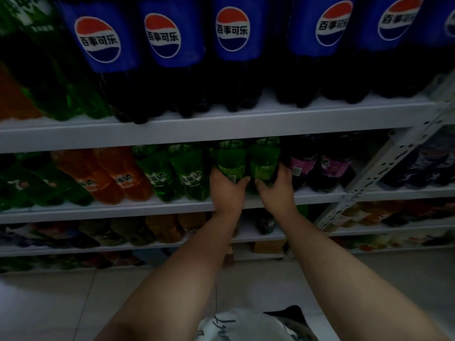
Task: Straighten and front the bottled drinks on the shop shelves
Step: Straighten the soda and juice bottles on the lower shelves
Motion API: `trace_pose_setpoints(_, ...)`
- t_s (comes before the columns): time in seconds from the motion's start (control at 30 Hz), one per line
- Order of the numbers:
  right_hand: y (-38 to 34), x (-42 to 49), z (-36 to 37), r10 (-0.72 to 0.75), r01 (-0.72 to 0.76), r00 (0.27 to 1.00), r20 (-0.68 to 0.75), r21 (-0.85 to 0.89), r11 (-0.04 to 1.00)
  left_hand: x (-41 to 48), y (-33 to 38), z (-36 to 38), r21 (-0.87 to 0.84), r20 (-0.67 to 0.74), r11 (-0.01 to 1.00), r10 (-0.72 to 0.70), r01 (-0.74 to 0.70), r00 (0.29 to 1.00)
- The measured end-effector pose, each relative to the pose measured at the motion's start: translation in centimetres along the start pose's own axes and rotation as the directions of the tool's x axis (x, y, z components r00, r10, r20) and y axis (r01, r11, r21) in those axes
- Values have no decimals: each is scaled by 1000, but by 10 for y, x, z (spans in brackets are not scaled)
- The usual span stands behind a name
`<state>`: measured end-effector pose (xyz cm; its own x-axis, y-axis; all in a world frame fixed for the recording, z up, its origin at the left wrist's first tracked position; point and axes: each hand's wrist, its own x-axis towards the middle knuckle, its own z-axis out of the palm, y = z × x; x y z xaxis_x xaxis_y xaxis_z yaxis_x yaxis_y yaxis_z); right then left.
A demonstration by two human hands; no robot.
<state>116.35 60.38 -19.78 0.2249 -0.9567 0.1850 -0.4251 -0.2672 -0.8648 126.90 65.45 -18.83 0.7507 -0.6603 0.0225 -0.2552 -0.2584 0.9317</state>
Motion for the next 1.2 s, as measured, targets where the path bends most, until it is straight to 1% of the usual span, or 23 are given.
trace_pose_setpoints(0.1, 1, 7, -2, -24, 19, 998, 56, 87, 996, 8, -8, -2, 61, 3, 998, 13, -14, 1000)
trace_pose_setpoints(0.17, 2, 9, -1, -2, -3, 999, 47, 107, 994, 12, -10, -2, 41, 43, 999, -2, 0, 999)
trace_pose_setpoints(0.23, 3, 7, 4, -2, 3, 1000, -7, 66, 998, 17, -10, -4, -9, 105, 999, -31, 32, 994)
trace_pose_setpoints(0.3, 3, 3, 12, -18, 16, 995, -100, -24, 1000, 20, -10, -7, -47, 171, 998, -38, 47, 984)
trace_pose_setpoints(0.37, 0, -2, 19, -12, 0, 980, -198, -63, 998, 21, -10, -10, -59, 204, 998, -24, 37, 979)
trace_pose_setpoints(0.43, 0, -2, 19, 7, -16, 973, -230, -40, 999, 18, -7, -10, -49, 162, 999, 17, -9, 987)
trace_pose_setpoints(0.47, 1, 0, 17, -9, 3, 979, -205, -27, 1000, 17, -4, -8, -23, 104, 999, 43, -41, 994)
trace_pose_setpoints(0.53, 5, 4, 11, -76, 81, 992, -100, 45, 996, 14, 3, -2, 61, -33, 995, 76, -74, 997)
trace_pose_setpoints(0.6, 8, 8, 6, -107, 107, 994, -13, 140, 984, 13, 10, 2, 123, -123, 991, 74, -59, 990)
trace_pose_setpoints(0.67, 10, 8, 5, -63, 64, 998, -16, 136, 989, 13, 10, 3, 144, -117, 987, 90, -72, 989)
trace_pose_setpoints(0.73, 10, 3, 9, -24, 32, 996, -88, 92, 995, 16, 6, 0, 125, -69, 987, 112, -103, 991)
trace_pose_setpoints(0.83, 5, -3, 17, 26, -34, 974, -227, -30, 999, 18, 0, -12, 73, 55, 990, 119, -123, 991)
trace_pose_setpoints(0.9, 5, -2, 18, 3, -17, 969, -248, -53, 998, 16, -3, -15, 88, 93, 983, 156, -164, 983)
trace_pose_setpoints(0.97, 6, -1, 15, -50, 52, 981, -187, 7, 999, 11, -3, -12, 111, 61, 977, 179, -185, 982)
trace_pose_setpoints(1.03, 9, -1, 11, -81, 90, 989, -125, 67, 994, 7, 2, -3, 103, -5, 986, 136, -134, 991)
trace_pose_setpoints(1.07, 10, -1, 10, -86, 94, 989, -119, 67, 993, 6, 5, 1, 90, -40, 991, 105, -101, 994)
trace_pose_setpoints(1.13, 12, -2, 11, -64, 73, 987, -145, 54, 996, 9, 6, 7, 73, -88, 995, 73, -66, 993)
trace_pose_setpoints(1.2, 9, -3, 15, -19, 32, 980, -199, 60, 998, 12, 3, 7, 78, -88, 994, 80, -73, 993)
